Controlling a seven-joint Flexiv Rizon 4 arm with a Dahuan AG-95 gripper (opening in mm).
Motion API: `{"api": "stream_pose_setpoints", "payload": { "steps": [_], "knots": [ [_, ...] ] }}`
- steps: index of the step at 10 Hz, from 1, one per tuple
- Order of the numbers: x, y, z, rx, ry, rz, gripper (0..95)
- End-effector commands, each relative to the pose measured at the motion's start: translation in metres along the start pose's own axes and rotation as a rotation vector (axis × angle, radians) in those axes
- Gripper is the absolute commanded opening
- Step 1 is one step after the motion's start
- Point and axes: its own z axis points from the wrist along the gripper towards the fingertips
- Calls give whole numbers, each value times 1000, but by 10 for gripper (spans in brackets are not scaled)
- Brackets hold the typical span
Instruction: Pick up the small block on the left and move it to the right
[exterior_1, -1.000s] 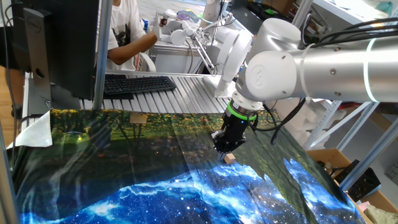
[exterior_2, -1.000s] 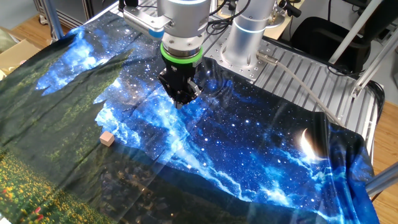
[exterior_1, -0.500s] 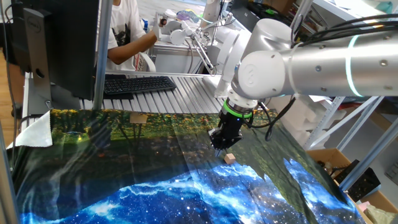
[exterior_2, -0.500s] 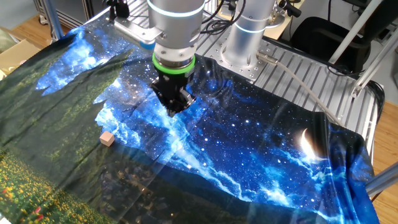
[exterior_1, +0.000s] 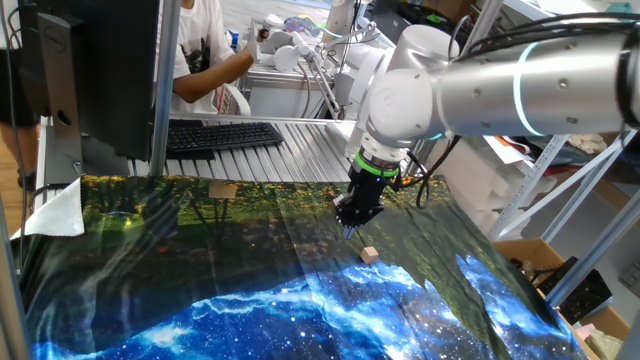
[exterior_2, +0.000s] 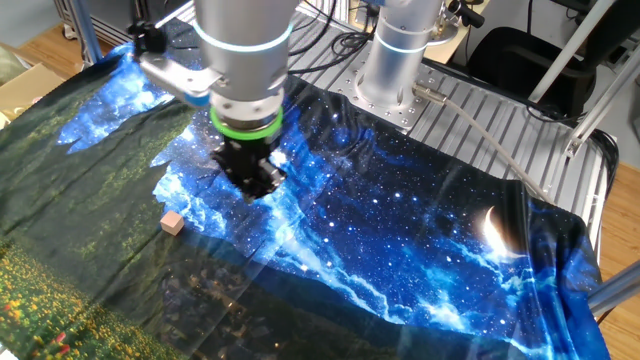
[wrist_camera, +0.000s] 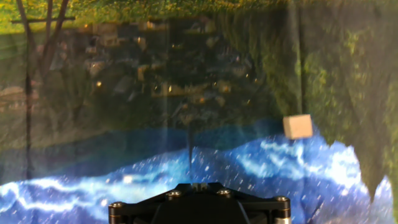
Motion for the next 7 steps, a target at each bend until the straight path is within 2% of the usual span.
{"api": "stream_pose_setpoints", "payload": {
  "steps": [1, 4, 7],
  "knots": [
    [-9, -6, 0, 5, 4, -11, 0],
    [-23, -17, 1, 12, 9, -26, 0],
    [-25, -18, 1, 6, 7, -30, 0]
  ]
}}
